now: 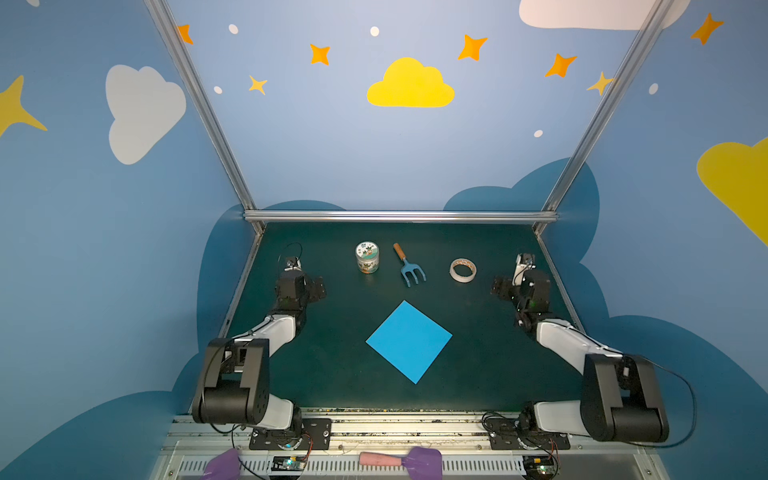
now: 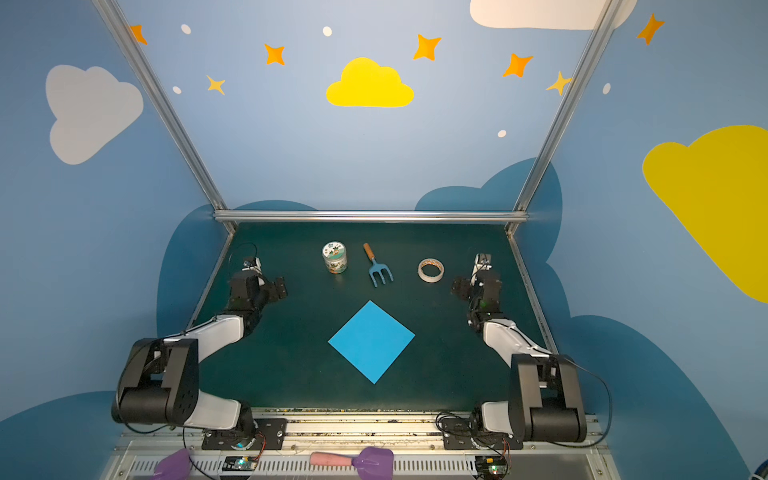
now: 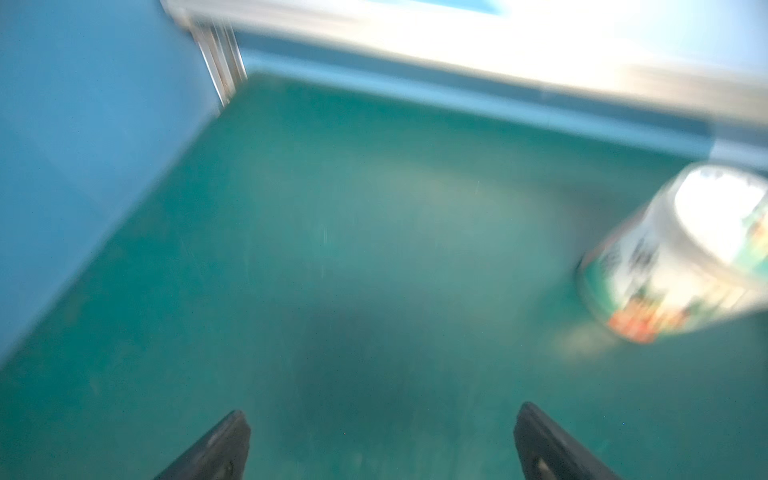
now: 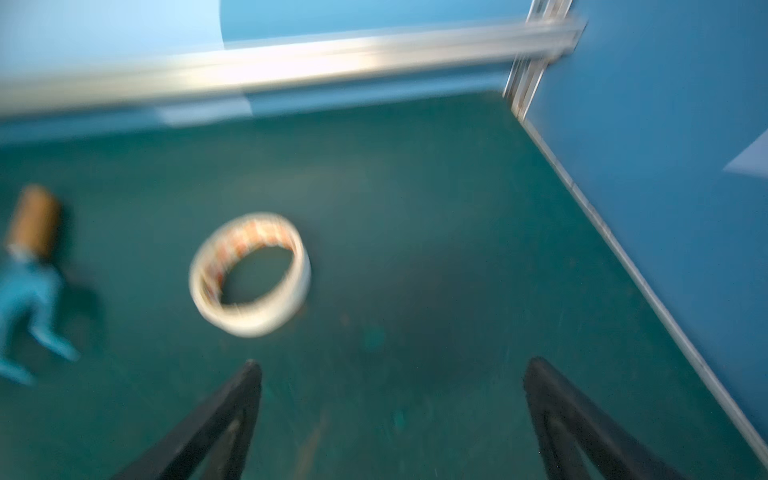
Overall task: Fold a paper plane with a square sheet of paper (fold left side to right side)
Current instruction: 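Reach both grippers toward the blue sheet's side corners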
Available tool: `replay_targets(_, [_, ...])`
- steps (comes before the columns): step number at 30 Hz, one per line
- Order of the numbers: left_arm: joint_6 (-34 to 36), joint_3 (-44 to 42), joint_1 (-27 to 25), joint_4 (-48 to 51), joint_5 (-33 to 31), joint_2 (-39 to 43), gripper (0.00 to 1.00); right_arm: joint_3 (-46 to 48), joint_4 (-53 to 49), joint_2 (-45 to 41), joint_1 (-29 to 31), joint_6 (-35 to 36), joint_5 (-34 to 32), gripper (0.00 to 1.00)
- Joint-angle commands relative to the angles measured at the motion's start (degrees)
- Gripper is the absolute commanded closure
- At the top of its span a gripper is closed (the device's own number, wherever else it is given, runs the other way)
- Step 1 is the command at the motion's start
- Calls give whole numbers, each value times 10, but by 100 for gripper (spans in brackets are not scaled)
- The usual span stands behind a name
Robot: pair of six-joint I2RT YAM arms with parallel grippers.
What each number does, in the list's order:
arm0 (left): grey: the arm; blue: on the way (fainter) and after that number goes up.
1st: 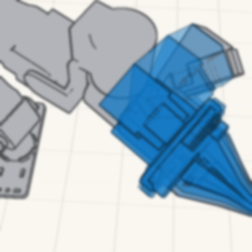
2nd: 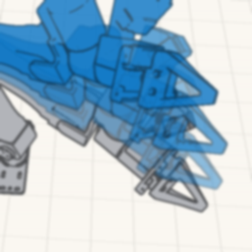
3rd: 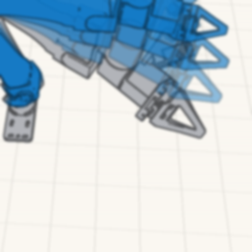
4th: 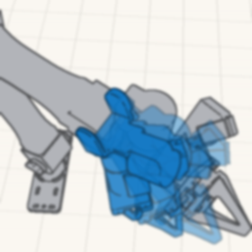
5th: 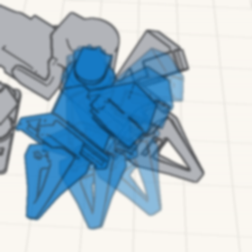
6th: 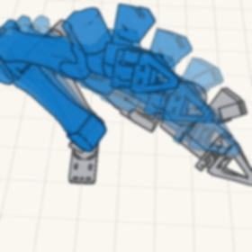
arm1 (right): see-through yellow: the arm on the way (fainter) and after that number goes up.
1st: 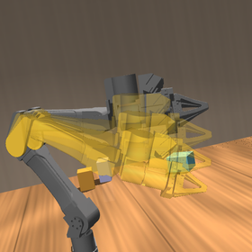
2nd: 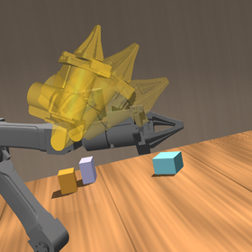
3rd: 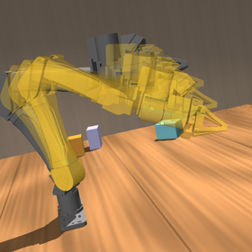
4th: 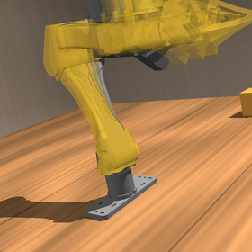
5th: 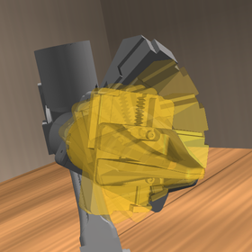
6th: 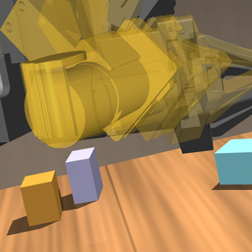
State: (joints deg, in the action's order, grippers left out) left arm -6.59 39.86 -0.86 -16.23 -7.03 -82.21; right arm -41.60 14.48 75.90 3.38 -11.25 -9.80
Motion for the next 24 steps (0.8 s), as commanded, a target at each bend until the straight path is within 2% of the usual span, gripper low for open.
replay_targets(1, [-67, 57, -28, 178, -17, 19, 1, -63, -209, -17, -11, -144, 47, 3])
replay_targets(3, [-96, 86, -55, 239, 6, 28, 0, -86, -249, -9, -15, -154, 119, 3])
replay_targets(6, [-149, 107, -103, 307, 39, 44, 0, -74, -225, -5, -12, -138, 277, 3])
replay_targets(10, [-259, 82, -177, 342, 88, 72, 0, -65, -220, 18, 22, -158, 369, 3])
replay_targets(14, [-354, 47, -256, 320, 110, 89, 0, -89, -238, 77, 89, -178, 390, 5])
replay_targets(18, [-436, 16, -317, 266, 132, 63, 0, -120, -240, 150, 162, -214, 386, 6])
replay_targets(24, [-474, 10, -360, 187, 182, -8, 5, -142, -238, 212, 237, -278, 367, 10])
